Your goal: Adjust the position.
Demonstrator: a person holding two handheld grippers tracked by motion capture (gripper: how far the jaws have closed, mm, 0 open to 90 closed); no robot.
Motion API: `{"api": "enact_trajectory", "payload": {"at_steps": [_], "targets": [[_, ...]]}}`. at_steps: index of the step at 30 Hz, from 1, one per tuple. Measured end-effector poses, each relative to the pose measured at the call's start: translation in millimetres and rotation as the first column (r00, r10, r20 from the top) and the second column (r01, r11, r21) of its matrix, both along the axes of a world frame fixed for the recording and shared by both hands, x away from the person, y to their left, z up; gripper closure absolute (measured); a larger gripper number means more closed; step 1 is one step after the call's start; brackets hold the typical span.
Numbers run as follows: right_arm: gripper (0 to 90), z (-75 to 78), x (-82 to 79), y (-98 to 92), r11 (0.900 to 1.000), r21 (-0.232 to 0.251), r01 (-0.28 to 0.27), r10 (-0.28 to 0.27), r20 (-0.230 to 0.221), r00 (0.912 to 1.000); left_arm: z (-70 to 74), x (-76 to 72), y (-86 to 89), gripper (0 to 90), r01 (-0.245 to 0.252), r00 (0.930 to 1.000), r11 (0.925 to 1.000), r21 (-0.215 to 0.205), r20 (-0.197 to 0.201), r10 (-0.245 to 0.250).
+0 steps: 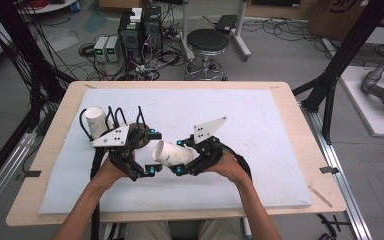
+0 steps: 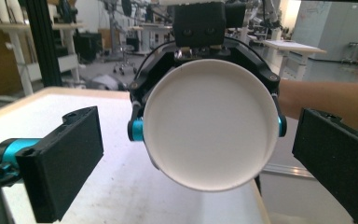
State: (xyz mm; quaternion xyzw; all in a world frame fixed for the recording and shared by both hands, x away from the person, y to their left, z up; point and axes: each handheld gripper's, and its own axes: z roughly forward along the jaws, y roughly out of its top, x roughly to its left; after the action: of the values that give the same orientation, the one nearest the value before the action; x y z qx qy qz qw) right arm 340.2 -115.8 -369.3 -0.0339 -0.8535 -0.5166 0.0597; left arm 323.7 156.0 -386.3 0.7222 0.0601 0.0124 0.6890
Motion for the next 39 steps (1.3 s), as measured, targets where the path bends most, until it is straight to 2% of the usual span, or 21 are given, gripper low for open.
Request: {"api": "enact_trajectory", "payload": {"at_steps": [3, 9, 10, 13, 14, 15, 17, 18, 19, 21, 22, 23, 24, 25, 26, 27, 30, 33, 36, 38, 39], "targets": [[30.6, -0.2, 0.2, -0.4, 1.0, -0.011, 0.005, -0.005, -0.003, 1.0, 0.3, -0.1, -0.1, 1.7, 0.004, 0.9995, 0.9998, 0.019, -0.03, -0.003], [30.6, 4.1, 0.3, -1.3, 0.997, -0.075, 0.015, -0.015, 0.005, 0.9999, 9.6, -2.0, 0.5, 1.7, 0.001, 0.9978, 0.9916, 0.129, -0.066, 0.008], [30.5, 7.3, 0.2, -1.4, 0.994, -0.106, 0.025, -0.024, 0.013, 0.9996, 11.8, -1.9, 0.3, 1.7, -0.005, 0.9979, 0.9862, 0.165, -0.062, 0.016], [30.5, 11.0, -0.3, -0.6, 0.989, -0.145, 0.029, -0.026, 0.021, 0.9994, 19.4, -1.5, -0.6, 1.7, -0.02, 0.9982, 0.965, 0.261, -0.049, 0.034], [30.5, 14.6, -0.1, 0.9, 0.983, -0.18, 0.028, -0.023, 0.027, 0.9994, 24.3, -1.2, -1.3, 1.7, -0.011, 0.9981, 0.9497, 0.313, -0.054, 0.029], [30.4, 15.9, -0.1, 1.7, 0.98, -0.197, 0.028, -0.023, 0.031, 0.9993, 24.3, -1.2, -1.3, 1.7, -0.011, 0.9981, 0.9497, 0.313, -0.054, 0.029], [30.4, 17.5, -0.2, 2.4, 0.976, -0.218, 0.03, -0.024, 0.031, 0.9992, 27.9, -1.6, -2.6, 1.7, -0.004, 0.9984, 0.9298, 0.368, -0.051, 0.024], [30.4, 20.4, -0.3, 4.0, 0.967, -0.252, 0.031, -0.021, 0.043, 0.9989, 30.0, -1.0, -3.8, 1.7, 0.01, 0.9985, 0.9097, 0.415, -0.054, 0.013], [30.4, 20.4, -0.3, 4.0, 0.967, -0.252, 0.031, -0.021, 0.043, 0.9989, 30.0, -1.0, -3.8, 1.7, 0.01, 0.9985, 0.9097, 0.415, -0.054, 0.013], [30.4, 23.0, -0.8, 5.7, 0.961, -0.275, 0.023, -0.01, 0.049, 0.9988, 31.5, 0.3, -5.2, 1.7, 0.027, 0.9982, 0.886, 0.463, -0.06, 0.001], [30.4, 25.3, -1.1, 7.1, 0.954, -0.299, 0.017, -0.001, 0.051, 0.9987, 32.7, 1.6, -6.4, 1.7, 0.03, 0.9978, 0.8688, 0.494, -0.067, 0.004], [30.4, 25.3, -1.1, 7.1, 0.954, -0.299, 0.017, -0.001, 0.051, 0.9987, 32.7, 1.6, -6.4, 1.7, 0.03, 0.9978, 0.8688, 0.494, -0.067, 0.004], [30.3, 27.7, -0.9, 7.7, 0.944, -0.328, 0.022, -0.003, 0.058, 0.9983, 34.0, 3.4, -7.2, 1.8, 0.034, 0.9979, 0.85, 0.526, -0.065, 0.001], [30.3, 27.7, -0.9, 7.7, 0.944, -0.328, 0.022, -0.003, 0.058, 0.9983, 34.0, 3.4, -7.2, 1.7, 0.034, 0.9979, 0.85, 0.526, -0.065, 0.001], [30.3, 30.1, -0.3, 8.2, 0.936, -0.352, 0.024, -0.004, 0.059, 0.9983, 35.9, 3.9, -8.6, 1.7, 0.039, 0.9973, 0.8309, 0.555, -0.073, 0.001], [30.3, 30.1, -0.3, 8.2, 0.936, -0.352, 0.024, -0.004, 0.059, 0.9983, 35.9, 3.9, -8.6, 1.8, 0.039, 0.9973, 0.8309, 0.555, -0.073, 0.001], [30.3, 35.3, 2.1, 10.0, 0.907, -0.421, 0.024, 0.005, 0.067, 0.9978, 38.4, 4.7, -10.1, 1.7, 0.046, 0.9971, 0.8091, 0.586, -0.076, -0.001], [30.3, 38.4, 2.5, 11.6, 0.887, -0.461, 0.025, 0.007, 0.068, 0.9977, 40.0, 6.5, -10.5, 1.8, 0.045, 0.9966, 0.7889, 0.613, -0.082, 0.007], [30.3, 43.1, 4.3, 14.6, 0.876, -0.482, 0.015, 0.022, 0.072, 0.9972, 40.3, 8.9, -11.3, 1.8, 0.046, 0.9955, 0.7655, 0.642, -0.093, 0.018], [30.3, 45.5, 4.9, 17.5, 0.849, -0.528, 0.016, 0.023, 0.066, 0.9975, 42.3, 12.0, -12.4, 1.8, 0.051, 0.9956, 0.7301, 0.681, -0.093, 0.017], [30.3, 45.6, 5.3, 18.4, 0.84, -0.542, 0.013, 0.025, 0.063, 0.9977, 42.3, 12.0, -12.4, 2.2, 0.051, 0.9956, 0.7301, 0.681, -0.093, 0.017]]}}
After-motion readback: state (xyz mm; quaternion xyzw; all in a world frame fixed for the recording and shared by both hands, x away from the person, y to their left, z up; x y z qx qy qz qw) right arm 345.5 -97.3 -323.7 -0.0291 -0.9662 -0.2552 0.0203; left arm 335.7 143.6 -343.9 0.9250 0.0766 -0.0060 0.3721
